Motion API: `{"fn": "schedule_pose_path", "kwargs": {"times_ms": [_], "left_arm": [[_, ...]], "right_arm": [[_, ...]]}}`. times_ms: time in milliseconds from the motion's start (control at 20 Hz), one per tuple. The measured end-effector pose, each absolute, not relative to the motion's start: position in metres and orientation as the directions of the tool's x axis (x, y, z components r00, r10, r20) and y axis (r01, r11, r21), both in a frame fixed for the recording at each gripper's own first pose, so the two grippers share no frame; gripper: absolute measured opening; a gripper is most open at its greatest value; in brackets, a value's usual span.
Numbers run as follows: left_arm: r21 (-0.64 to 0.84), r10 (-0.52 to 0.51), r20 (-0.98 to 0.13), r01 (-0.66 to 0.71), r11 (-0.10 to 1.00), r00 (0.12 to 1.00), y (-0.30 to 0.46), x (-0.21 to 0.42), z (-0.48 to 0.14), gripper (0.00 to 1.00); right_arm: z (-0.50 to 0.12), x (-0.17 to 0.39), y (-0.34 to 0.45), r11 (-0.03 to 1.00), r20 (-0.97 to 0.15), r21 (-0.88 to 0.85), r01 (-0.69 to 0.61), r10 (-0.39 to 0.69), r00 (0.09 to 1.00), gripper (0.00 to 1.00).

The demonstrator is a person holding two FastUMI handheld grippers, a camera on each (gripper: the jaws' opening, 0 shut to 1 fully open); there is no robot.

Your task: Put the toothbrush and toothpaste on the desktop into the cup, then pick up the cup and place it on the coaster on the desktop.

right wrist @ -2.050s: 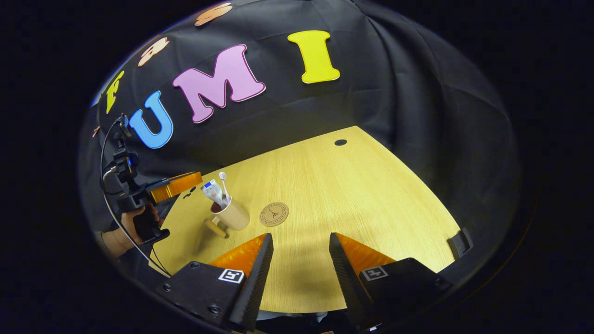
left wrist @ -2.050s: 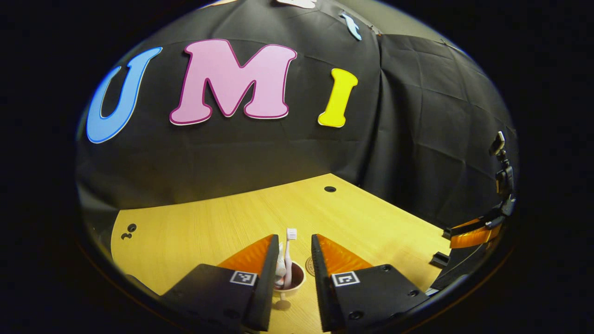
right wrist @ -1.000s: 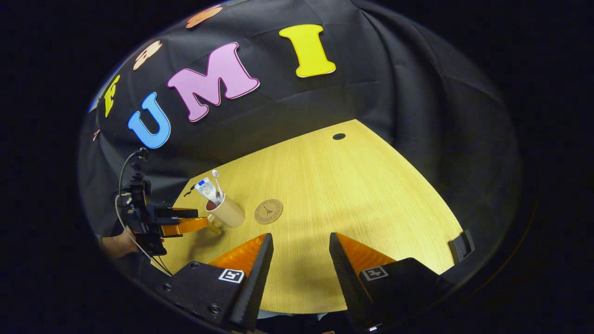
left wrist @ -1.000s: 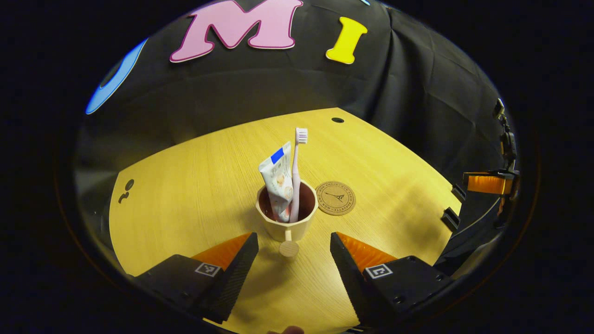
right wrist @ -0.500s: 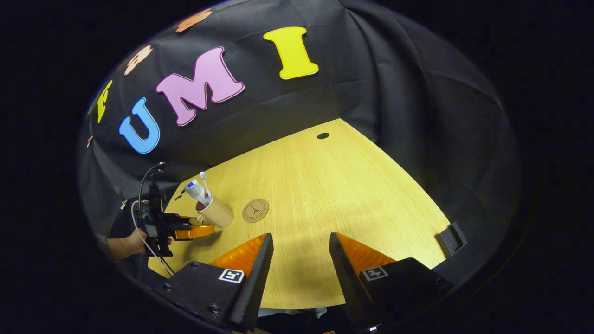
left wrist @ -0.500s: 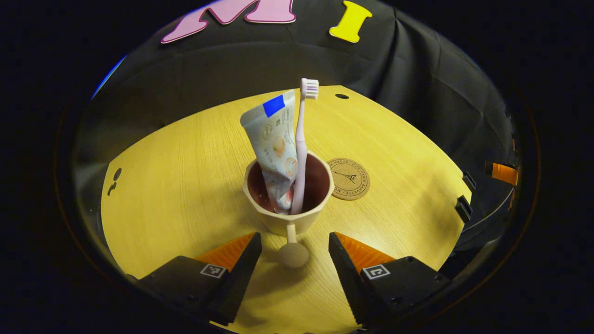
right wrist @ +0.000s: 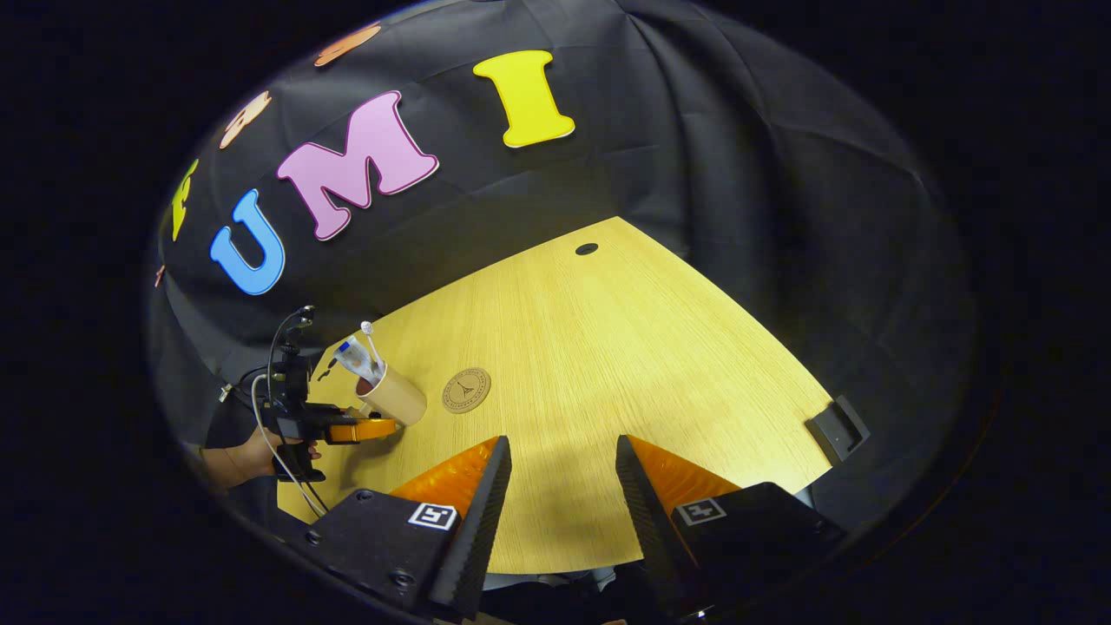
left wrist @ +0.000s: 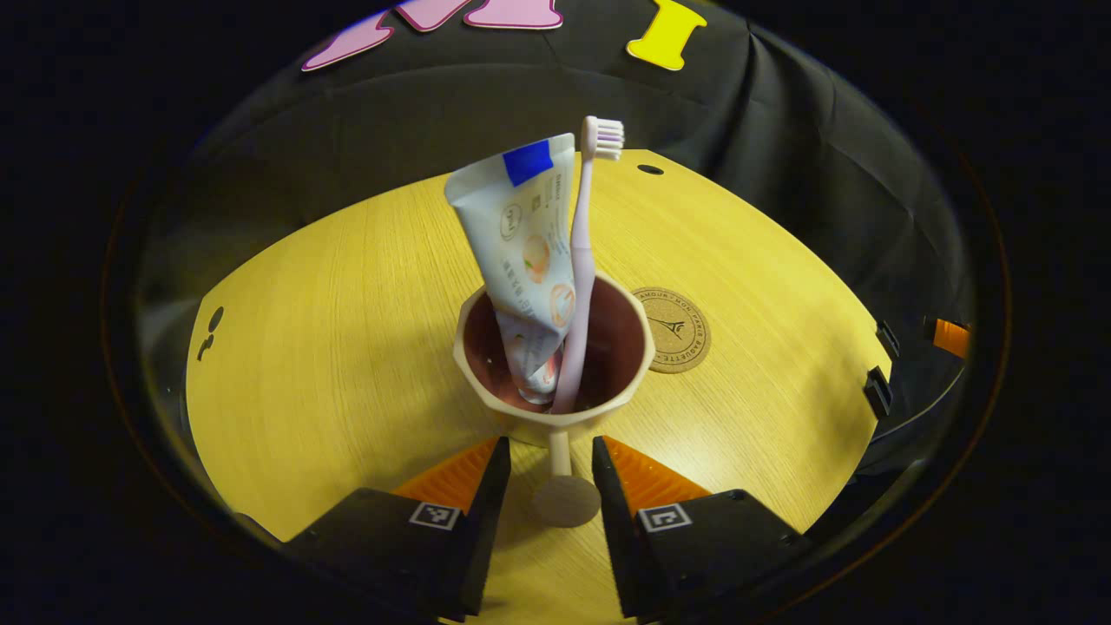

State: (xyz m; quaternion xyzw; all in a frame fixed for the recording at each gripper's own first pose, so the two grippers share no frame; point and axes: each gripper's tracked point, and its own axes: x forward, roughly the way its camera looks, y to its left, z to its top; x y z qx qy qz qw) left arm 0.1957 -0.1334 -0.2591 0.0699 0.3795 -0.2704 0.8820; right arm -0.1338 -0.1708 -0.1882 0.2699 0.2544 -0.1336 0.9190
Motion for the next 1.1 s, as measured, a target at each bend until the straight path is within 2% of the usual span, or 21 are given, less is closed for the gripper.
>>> {"fn": "schedule_pose_path", "kwargs": {"times_ms": [50, 150, 200, 250, 300, 350, 400, 550, 600, 850, 900, 950, 1000, 1050, 1100], "left_arm": [[-0.080, -0.417, -0.712, 0.525, 0.847, 0.564, -0.1324, 0.1967, -0.2613, 0.57], [-0.085, -0.419, -0.714, 0.526, 0.847, 0.560, -0.1332, 0.1973, -0.2633, 0.56], [-0.083, -0.419, -0.715, 0.527, 0.846, 0.560, -0.1336, 0.1974, -0.2634, 0.51], [-0.086, -0.424, -0.715, 0.532, 0.843, 0.556, -0.1344, 0.1974, -0.2637, 0.55], [-0.086, -0.425, -0.716, 0.534, 0.841, 0.555, -0.1357, 0.1972, -0.2640, 0.44], [-0.083, -0.424, -0.716, 0.535, 0.841, 0.555, -0.1358, 0.1971, -0.2647, 0.51], [-0.083, -0.422, -0.718, 0.534, 0.841, 0.554, -0.1355, 0.1969, -0.2658, 0.42], [-0.086, -0.417, -0.722, 0.527, 0.845, 0.552, -0.1342, 0.1986, -0.2668, 0.36], [-0.086, -0.417, -0.722, 0.527, 0.846, 0.552, -0.1347, 0.1992, -0.2673, 0.31], [-0.074, -0.417, -0.704, 0.525, 0.848, 0.575, -0.1366, 0.1994, -0.2664, 0.28], [-0.071, -0.414, -0.703, 0.523, 0.850, 0.578, -0.1368, 0.1995, -0.2666, 0.32], [-0.070, -0.413, -0.701, 0.522, 0.850, 0.581, -0.1368, 0.1989, -0.2660, 0.27], [-0.070, -0.416, -0.699, 0.523, 0.849, 0.582, -0.1372, 0.1980, -0.2652, 0.31], [-0.070, -0.419, -0.696, 0.525, 0.848, 0.584, -0.1363, 0.1980, -0.2643, 0.26], [-0.067, -0.420, -0.692, 0.527, 0.847, 0.587, -0.1358, 0.1982, -0.2630, 0.26]], "right_arm": [[-0.1887, -0.1352, -0.1697, 0.817, -0.540, 0.429, 0.385, -0.109, 0.834, 0.76], [-0.1894, -0.1375, -0.1688, 0.816, -0.546, 0.426, 0.391, -0.113, 0.830, 0.76], [-0.1908, -0.1386, -0.1697, 0.814, -0.549, 0.424, 0.396, -0.116, 0.828, 0.76], [-0.1910, -0.1394, -0.1703, 0.812, -0.551, 0.425, 0.400, -0.118, 0.826, 0.76], [-0.1914, -0.1411, -0.1712, 0.810, -0.553, 0.425, 0.404, -0.121, 0.824, 0.76], [-0.1919, -0.1417, -0.1720, 0.808, -0.555, 0.425, 0.409, -0.124, 0.822, 0.76], [-0.1919, -0.1427, -0.1731, 0.806, -0.556, 0.426, 0.412, -0.126, 0.822, 0.76], [-0.1911, -0.1436, -0.1751, 0.803, -0.557, 0.426, 0.417, -0.131, 0.820, 0.76], [-0.1916, -0.1442, -0.1753, 0.803, -0.558, 0.424, 0.418, -0.131, 0.819, 0.76], [-0.1912, -0.1442, -0.1721, 0.807, -0.559, 0.423, 0.411, -0.125, 0.820, 0.76], [-0.1906, -0.1443, -0.1718, 0.807, -0.559, 0.424, 0.411, -0.124, 0.820, 0.76], [-0.1901, -0.1443, -0.1725, 0.807, -0.560, 0.424, 0.412, -0.124, 0.819, 0.76], [-0.1903, -0.1438, -0.1734, 0.806, -0.559, 0.425, 0.413, -0.125, 0.820, 0.76], [-0.1901, -0.1433, -0.1742, 0.804, -0.558, 0.427, 0.413, -0.125, 0.820, 0.76], [-0.1893, -0.1433, -0.1752, 0.804, -0.556, 0.428, 0.413, -0.127, 0.822, 0.76]]}}
